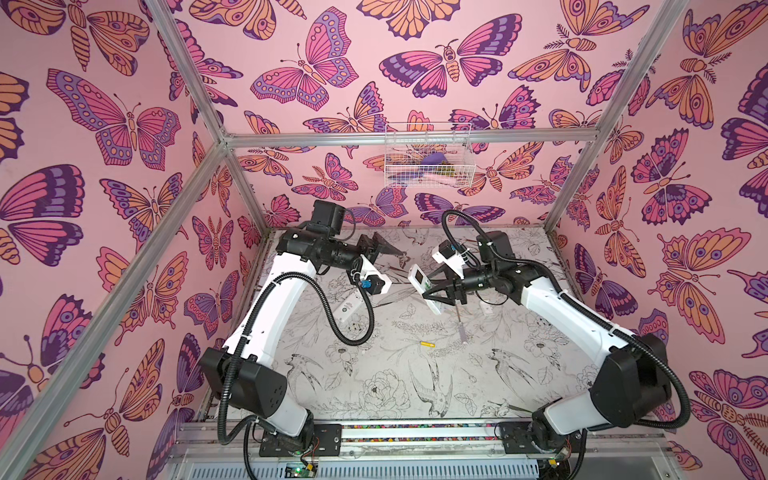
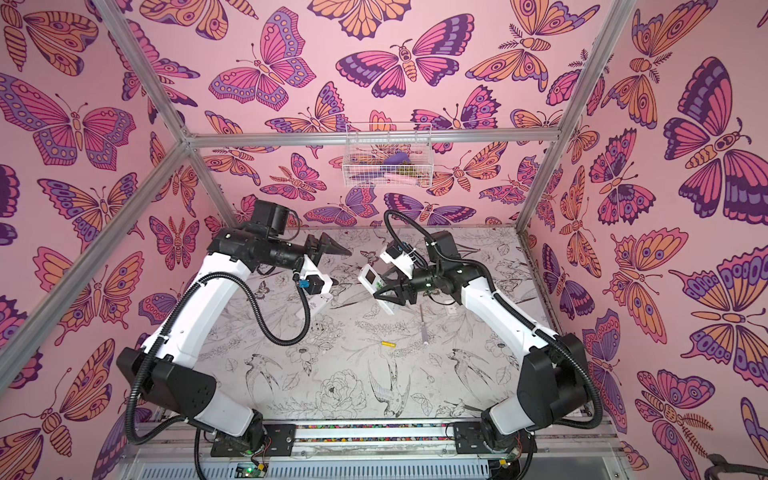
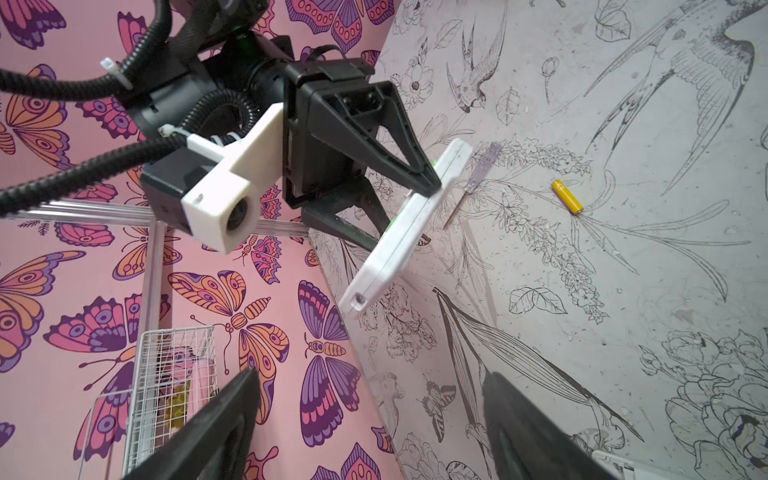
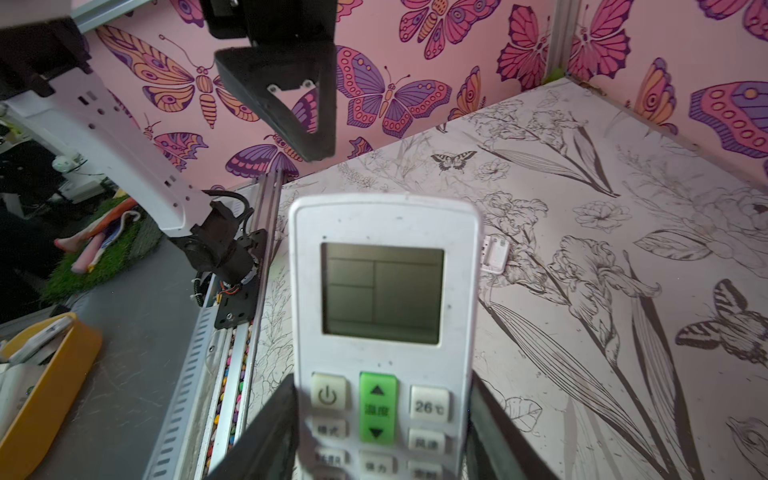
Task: Unload the batteries from the remote control
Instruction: 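Carry the remote toward the left gripper while the left gripper approaches it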
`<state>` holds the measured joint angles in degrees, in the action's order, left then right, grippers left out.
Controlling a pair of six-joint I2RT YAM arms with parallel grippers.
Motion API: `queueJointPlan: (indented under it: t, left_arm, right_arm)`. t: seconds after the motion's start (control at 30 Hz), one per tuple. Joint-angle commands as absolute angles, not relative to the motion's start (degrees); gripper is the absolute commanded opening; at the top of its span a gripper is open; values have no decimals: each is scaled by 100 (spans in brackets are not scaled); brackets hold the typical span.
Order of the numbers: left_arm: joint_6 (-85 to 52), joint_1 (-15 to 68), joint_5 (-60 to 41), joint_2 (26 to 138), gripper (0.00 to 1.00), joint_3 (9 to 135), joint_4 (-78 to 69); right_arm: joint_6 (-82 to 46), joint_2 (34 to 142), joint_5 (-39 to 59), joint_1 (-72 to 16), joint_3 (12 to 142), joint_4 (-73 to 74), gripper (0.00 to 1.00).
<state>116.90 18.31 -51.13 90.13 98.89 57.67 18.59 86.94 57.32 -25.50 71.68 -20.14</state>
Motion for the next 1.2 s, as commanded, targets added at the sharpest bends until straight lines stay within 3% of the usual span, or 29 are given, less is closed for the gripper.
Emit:
queueJointPlan:
  t: [0.0,0.3,0.6,0.8,0.97,1.1,1.17]
  left_arm:
    - [12627,1915,-5141,9102,85,9704,6116]
    - [12856,2161,-5063,9097,71,9443,6213]
    - [13199,2213,-4948,9022,43,9150,6223]
    - [13227,2250,-4957,8966,35,9036,6216]
    - [13234,2259,-4874,8930,21,9005,6214]
    - [13226,2259,-4854,8901,15,8999,6216]
    - [13228,2259,-4860,8899,14,9000,6205]
  right_arm:
    - [2240,8863,6140,-2698,7532,-2444,2]
    - [2320,9294,6183,-3107,7949,-2672,2]
    - [2347,9211,6135,-3245,7890,-2657,2]
    - [2373,9225,6020,-3296,7870,-2713,2]
    - [2390,9171,5917,-3305,7826,-2755,3]
    - [2412,9059,5916,-3312,7676,-2683,7]
    - [2403,9046,5877,-3313,7661,-2710,13]
